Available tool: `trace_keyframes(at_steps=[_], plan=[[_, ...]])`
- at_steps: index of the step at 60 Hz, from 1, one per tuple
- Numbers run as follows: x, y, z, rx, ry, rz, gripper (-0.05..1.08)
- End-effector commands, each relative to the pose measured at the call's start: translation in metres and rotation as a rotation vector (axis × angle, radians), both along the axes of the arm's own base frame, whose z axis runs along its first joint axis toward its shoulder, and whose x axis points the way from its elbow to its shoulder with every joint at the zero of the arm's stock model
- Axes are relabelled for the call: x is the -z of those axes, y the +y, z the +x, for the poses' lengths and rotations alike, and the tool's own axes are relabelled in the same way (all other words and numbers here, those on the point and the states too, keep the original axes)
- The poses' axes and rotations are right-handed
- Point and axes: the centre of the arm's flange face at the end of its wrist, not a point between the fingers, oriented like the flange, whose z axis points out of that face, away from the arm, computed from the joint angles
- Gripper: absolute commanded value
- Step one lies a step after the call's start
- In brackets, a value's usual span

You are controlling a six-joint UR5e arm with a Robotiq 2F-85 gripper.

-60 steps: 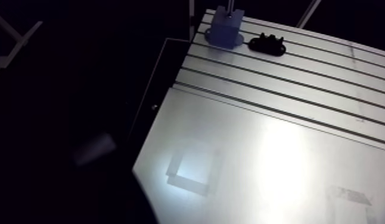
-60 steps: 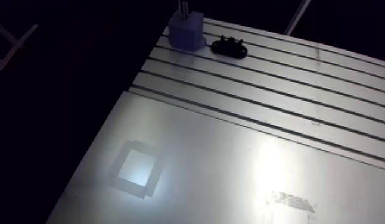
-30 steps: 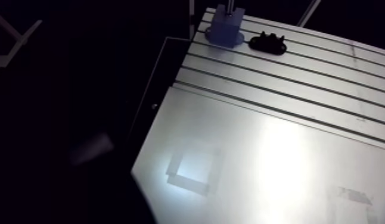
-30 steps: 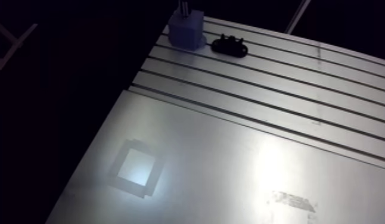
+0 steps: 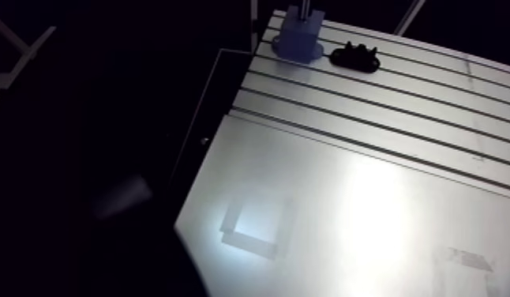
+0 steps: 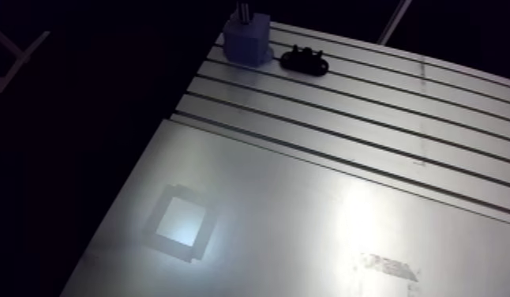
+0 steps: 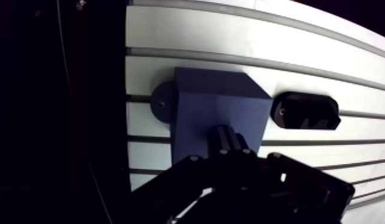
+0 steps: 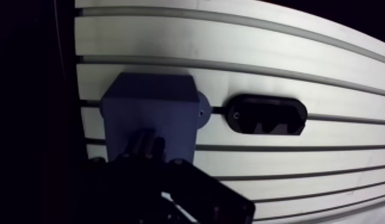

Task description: Pick up the M10 bolt and insert it into the hex recess until seated.

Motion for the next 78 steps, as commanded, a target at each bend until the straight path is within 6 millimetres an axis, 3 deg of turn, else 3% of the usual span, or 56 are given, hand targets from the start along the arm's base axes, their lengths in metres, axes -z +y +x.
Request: trace_keyframes(at_steps=[1, 38, 43, 45, 47, 48, 49, 70, 74, 76, 78], plan=[[0.001, 0.0, 0.0, -0.001, -0.001, 0.0, 1.06], [-0.015, -0.002, -0.002, -0.003, 0.019, -0.011, 1.03], [-0.015, -0.001, -0.001, -0.003, 0.01, -0.004, 0.9], [-0.016, 0.0, 0.0, -0.002, 0.001, 0.003, 0.37], [-0.016, 0.0, 0.0, -0.002, 0.001, 0.003, 0.37], [-0.016, 0.0, 0.0, -0.002, -0.008, 0.005, 0.13], [-0.018, 0.001, 0.001, -0.002, -0.012, 0.008, 0.02], [-0.057, 0.012, 0.011, -0.01, -0.022, 0.009, 0.01], [-0.065, 0.026, 0.012, 0.01, -0.04, 0.015, 0.01], [-0.069, 0.045, 0.009, 0.039, -0.066, 0.02, 0.01], [-0.074, 0.052, 0.009, 0.047, -0.072, 0.021, 0.01]])
